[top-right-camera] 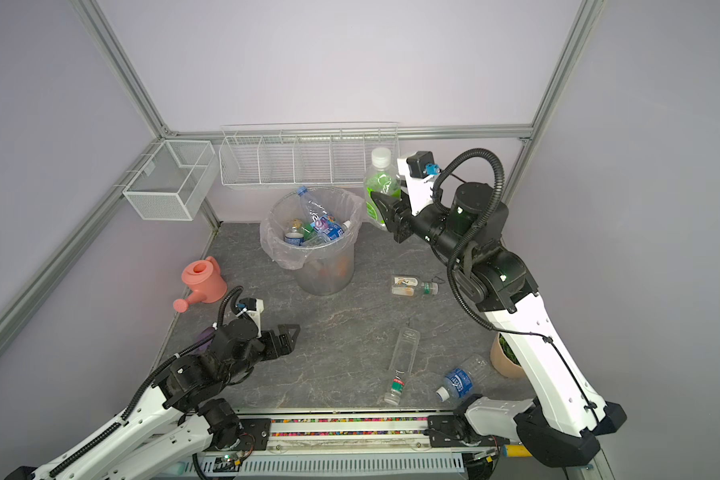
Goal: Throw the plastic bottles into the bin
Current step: 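Lift the green-label bottle with the right gripper up over the bin, then lower the green-label bottle into the bin and open the right gripper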
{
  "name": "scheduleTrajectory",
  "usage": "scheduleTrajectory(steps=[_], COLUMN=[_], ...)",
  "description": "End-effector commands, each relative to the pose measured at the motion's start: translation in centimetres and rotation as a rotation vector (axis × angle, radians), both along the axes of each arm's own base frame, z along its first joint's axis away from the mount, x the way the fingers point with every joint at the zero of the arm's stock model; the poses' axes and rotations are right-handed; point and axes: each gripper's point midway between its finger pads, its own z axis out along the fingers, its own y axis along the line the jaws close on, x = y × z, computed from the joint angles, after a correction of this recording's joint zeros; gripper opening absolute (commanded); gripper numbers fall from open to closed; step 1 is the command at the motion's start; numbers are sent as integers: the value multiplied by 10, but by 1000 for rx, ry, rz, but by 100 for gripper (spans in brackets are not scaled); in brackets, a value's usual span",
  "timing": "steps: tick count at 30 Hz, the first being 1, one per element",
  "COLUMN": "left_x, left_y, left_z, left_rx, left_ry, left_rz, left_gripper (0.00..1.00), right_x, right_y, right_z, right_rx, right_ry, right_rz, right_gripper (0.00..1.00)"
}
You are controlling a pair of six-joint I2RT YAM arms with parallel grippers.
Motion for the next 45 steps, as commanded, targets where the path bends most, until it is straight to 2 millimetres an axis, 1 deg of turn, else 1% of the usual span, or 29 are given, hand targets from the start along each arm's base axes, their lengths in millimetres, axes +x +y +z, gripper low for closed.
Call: scheduleTrajectory(steps=[1,4,6,8,13,18,20,22,23,26,27,28,31,32,33,34,36,37,40,45], left_x=[1,0,-2,-3,-8,-12,-13,-13,-14,-14,-14,-14,-15,-15,-15,-15,-15,-15,-12,-10], left_y=[-4,-4,-3,0,7,11,12,13,13,15,15,15,15,15,16,17,18,19,16,4], left_z=[-2,-5,-4,-2,5,14,17,21,22,25,26,25,24,24,24,25,26,27,35,49], left_rx=[-45,-55,-63,-67,-80,-104,-108,-111,-112,-114,-114,-111,-111,-111,-107,-106,-95,-89,-66,-58], left_ry=[17,22,20,15,-1,-13,-20,-26,-28,-33,-35,-34,-30,-29,-30,-35,-39,-42,-57,-91], left_rz=[10,12,14,18,29,31,32,32,32,34,34,32,32,32,33,34,36,34,16,-53], left_gripper=[98,98,98,98,98,98,98,98,98,98,98,98,97,97,97,97,97,97,97,95], right_x=[2,18,32,45,77,97,106,116,121,135,139,142,152,153,154,152,147,144,134,115], right_y=[21,35,46,59,91,116,125,133,136,142,143,145,142,141,138,135,129,124,114,96], right_z=[31,36,31,21,-14,-47,-64,-86,-94,-126,-137,-146,-172,-174,-171,-163,-141,-127,-98,-66], right_rx=[118,140,142,135,96,65,44,9,-4,-65,-89,-115,-190,-202,-206,-201,-170,-148,-98,-44], right_ry=[-32,-17,5,37,138,205,236,270,283,335,356,373,427,437,436,422,373,342,286,242], right_rz=[104,120,129,145,177,194,191,185,175,140,128,117,58,45,29,22,10,2,-4,-24], right_gripper=[35,34,34,34,33,33,33,33,33,33,34,38,63,75,87,98,88,88,88,88])
